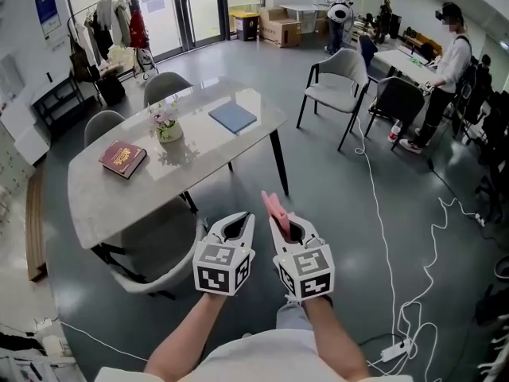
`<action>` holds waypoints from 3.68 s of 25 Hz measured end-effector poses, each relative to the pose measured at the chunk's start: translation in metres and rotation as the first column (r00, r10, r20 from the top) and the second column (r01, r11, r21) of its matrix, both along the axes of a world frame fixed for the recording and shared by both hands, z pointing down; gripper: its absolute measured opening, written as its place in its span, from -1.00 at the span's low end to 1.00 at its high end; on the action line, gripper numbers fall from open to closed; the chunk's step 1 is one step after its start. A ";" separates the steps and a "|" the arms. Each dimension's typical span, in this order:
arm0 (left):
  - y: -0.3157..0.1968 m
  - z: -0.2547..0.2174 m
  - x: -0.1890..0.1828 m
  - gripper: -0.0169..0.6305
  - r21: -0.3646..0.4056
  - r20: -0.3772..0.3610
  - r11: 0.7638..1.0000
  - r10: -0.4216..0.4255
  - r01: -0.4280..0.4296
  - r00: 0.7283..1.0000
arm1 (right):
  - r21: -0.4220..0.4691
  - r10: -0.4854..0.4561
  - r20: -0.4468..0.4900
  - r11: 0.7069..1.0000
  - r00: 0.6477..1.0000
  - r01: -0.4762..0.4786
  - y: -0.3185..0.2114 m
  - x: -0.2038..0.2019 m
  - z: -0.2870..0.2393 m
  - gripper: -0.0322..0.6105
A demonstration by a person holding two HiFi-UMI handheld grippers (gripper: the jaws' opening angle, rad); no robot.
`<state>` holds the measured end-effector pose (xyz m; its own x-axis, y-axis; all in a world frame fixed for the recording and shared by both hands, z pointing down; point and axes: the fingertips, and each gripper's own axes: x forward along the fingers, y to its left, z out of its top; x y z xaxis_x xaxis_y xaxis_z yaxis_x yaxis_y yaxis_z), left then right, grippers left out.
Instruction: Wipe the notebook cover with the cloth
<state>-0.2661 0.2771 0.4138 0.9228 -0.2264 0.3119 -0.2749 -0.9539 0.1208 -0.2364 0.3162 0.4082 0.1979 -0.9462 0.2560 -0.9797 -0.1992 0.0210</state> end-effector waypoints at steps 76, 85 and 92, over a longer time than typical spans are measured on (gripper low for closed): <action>-0.450 0.067 0.288 -0.92 -0.191 0.042 0.887 -0.421 0.421 0.906 | -0.302 -0.547 -0.052 0.806 0.835 0.509 -0.481 0.295 0.073 -0.86; -0.482 0.076 0.287 -0.92 -0.208 0.042 0.890 -0.406 0.406 0.913 | -0.421 -0.652 -0.115 0.716 0.750 0.557 -0.546 0.301 0.097 -0.86; -0.495 0.091 0.284 -0.92 -0.223 0.059 0.872 -0.434 0.436 0.899 | -0.513 -0.761 -0.176 0.612 0.624 0.602 -0.587 0.304 0.122 -0.86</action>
